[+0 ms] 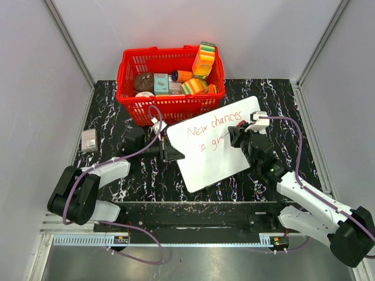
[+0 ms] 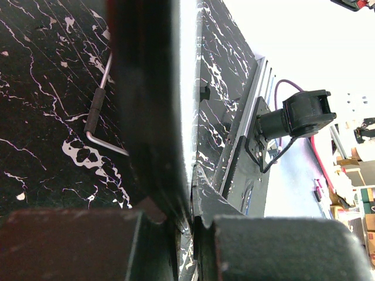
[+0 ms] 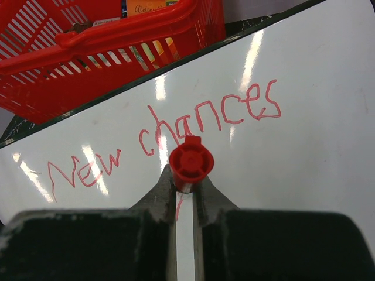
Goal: Write a sentence on the whiteboard
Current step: Write on the whiteboard with the whiteboard marker without the cap.
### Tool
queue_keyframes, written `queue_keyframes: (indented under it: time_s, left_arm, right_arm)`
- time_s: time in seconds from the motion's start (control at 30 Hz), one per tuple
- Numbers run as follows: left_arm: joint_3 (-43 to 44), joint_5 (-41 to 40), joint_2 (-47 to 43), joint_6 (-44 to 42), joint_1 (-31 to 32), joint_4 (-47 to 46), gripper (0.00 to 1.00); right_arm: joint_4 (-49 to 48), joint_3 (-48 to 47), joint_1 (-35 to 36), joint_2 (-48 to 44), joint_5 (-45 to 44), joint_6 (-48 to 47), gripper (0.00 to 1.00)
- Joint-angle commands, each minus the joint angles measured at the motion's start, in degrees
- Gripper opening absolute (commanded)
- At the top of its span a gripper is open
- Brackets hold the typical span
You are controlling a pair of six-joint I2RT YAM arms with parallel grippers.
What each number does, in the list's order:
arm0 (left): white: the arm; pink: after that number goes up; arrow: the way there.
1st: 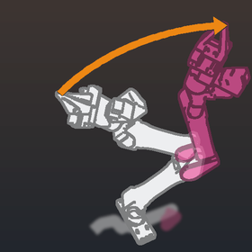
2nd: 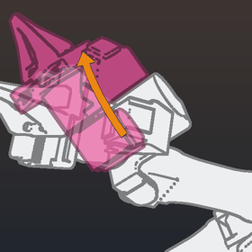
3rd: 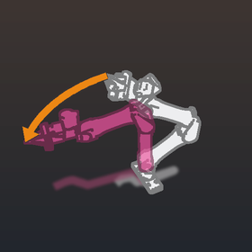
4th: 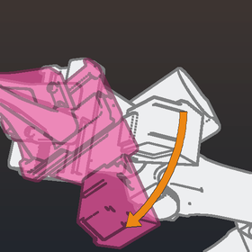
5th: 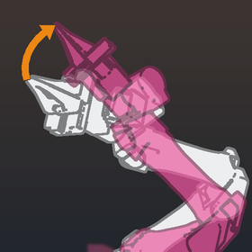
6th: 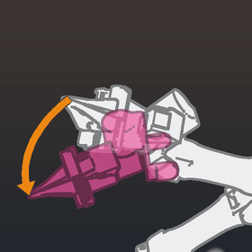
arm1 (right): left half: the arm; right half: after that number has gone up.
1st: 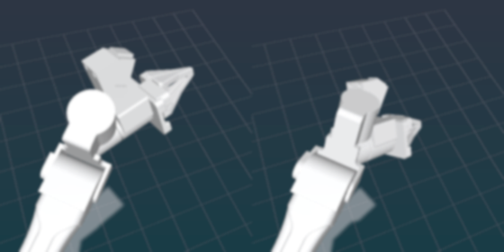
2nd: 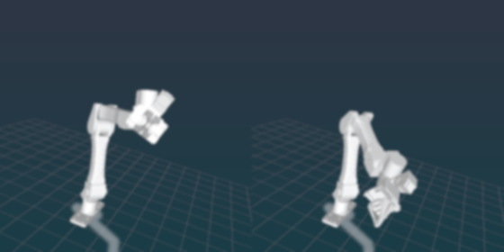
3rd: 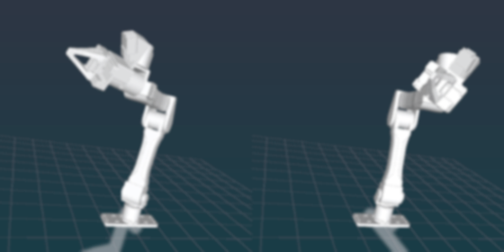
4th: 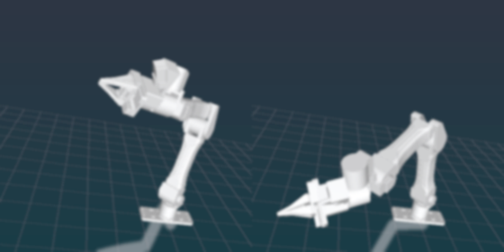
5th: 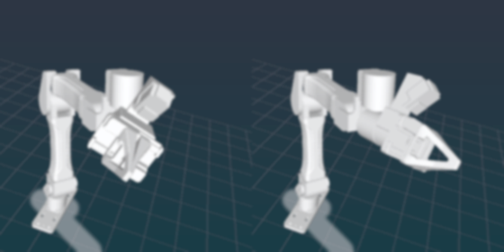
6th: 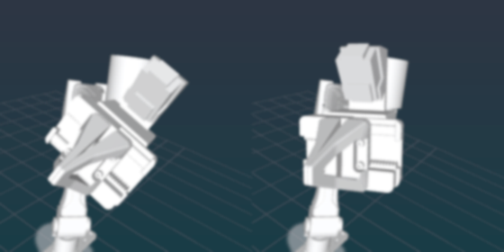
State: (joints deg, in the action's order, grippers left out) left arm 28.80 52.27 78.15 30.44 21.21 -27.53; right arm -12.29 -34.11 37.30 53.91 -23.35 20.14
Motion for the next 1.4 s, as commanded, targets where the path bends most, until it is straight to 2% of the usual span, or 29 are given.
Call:
queue_keyframes:
  time_s: [0.0,0.53,0.87,1.37]
  left_arm:
    - [-0.94,-1.91,1.48,-11.54,1.46,5.03,0.0]
    - [-0.94,-2.09,1.48,-11.54,1.55,5.03,0.0]
    - [-0.93,-2.08,1.57,-11.54,1.55,5.03,0.0]
    - [-0.93,-2.0,1.57,-11.54,1.55,5.03,0.0]
  right_arm:
    - [-2.47,-1.84,-0.74,-0.21,-1.43,-0.63,0.0]
    - [0.78,1.68,-0.91,-3.11,0.77,0.69,0.0]
    - [1.13,-1.48,-0.82,-6.09,0.15,0.87,0.0]
    - [1.31,-3.6,-1.97,-2.67,-0.99,-0.98,0.0]
